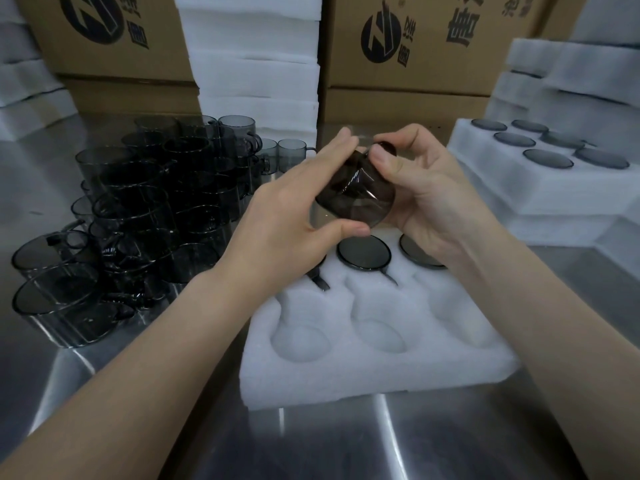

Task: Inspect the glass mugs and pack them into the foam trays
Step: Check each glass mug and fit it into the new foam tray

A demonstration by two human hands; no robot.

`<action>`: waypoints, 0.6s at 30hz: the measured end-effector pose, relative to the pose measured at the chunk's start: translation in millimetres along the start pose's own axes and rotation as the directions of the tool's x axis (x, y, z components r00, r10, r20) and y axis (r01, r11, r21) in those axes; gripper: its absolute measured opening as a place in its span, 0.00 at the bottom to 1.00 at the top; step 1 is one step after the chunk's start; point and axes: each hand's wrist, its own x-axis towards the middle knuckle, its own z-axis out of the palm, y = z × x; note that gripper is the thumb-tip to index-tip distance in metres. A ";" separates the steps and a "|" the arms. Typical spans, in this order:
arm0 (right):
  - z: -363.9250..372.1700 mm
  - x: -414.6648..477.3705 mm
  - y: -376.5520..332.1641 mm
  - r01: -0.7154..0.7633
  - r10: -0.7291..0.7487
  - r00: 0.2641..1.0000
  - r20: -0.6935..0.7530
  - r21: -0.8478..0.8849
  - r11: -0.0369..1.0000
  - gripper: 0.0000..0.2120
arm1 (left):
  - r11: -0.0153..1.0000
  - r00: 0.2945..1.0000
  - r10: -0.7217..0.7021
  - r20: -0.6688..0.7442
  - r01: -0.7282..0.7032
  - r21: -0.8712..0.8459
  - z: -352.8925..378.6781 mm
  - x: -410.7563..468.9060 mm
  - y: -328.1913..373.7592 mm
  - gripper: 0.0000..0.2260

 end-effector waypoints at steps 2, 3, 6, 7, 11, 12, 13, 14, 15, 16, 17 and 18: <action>0.8 -0.2 0.2 0.005 -0.006 1.000 -0.019 -0.007 1.000 0.10 | 1.000 1.000 -0.007 0.006 0.007 -0.016 -0.9 0.0 0.9 0.36; 1.5 -0.3 0.5 0.005 -0.006 1.000 -0.028 -0.019 1.000 0.09 | 0.999 1.000 -0.022 0.007 0.022 -0.028 -1.3 0.2 1.5 0.36; 4.0 -0.4 2.5 -0.011 0.006 0.998 -0.056 -0.091 0.996 0.04 | 0.992 0.997 -0.081 -0.008 0.079 -0.103 -2.3 0.6 3.2 0.35; 4.6 -0.7 3.1 -0.028 0.022 0.998 -0.059 -0.099 0.995 0.04 | 0.983 0.993 -0.113 -0.021 0.109 -0.147 -2.5 0.5 3.0 0.34; 3.7 -1.6 4.7 -0.099 0.105 0.993 0.054 -0.092 0.991 0.19 | 0.940 0.967 -0.241 -0.079 0.212 -0.267 -3.6 -0.2 -0.1 0.29; 3.8 -1.9 4.8 -0.104 0.112 0.991 0.070 -0.101 0.989 0.23 | 0.932 0.961 -0.264 -0.080 0.233 -0.277 -4.6 -0.1 -0.1 0.27; 3.9 -2.1 4.6 -0.100 0.108 0.992 0.066 -0.116 0.988 0.25 | 0.920 0.956 -0.284 -0.075 0.250 -0.302 -5.2 0.2 0.7 0.24; 4.5 -2.2 3.7 -0.087 0.094 0.995 0.043 -0.140 0.986 0.26 | 0.903 0.952 -0.298 -0.070 0.258 -0.344 -6.1 0.8 1.7 0.20; 5.8 -2.5 2.0 -0.069 0.072 0.997 0.010 -0.168 0.983 0.27 | 0.884 0.947 -0.314 -0.075 0.262 -0.388 -7.2 1.8 2.4 0.16; 7.2 -2.9 -0.5 -0.048 0.044 0.999 -0.022 -0.199 0.979 0.25 | 0.860 0.934 -0.349 -0.080 0.286 -0.422 -8.6 3.1 2.1 0.13; 7.9 -3.8 -4.1 -0.024 0.013 0.999 -0.049 -0.244 0.970 0.23 | 0.830 0.910 -0.409 -0.071 0.338 -0.444 -10.4 4.9 0.9 0.12; 8.4 -4.9 -8.5 -0.009 -0.011 0.998 -0.063 -0.305 0.952 0.20 | 0.798 0.877 -0.478 -0.038 0.416 -0.436 -11.3 6.0 -2.1 0.12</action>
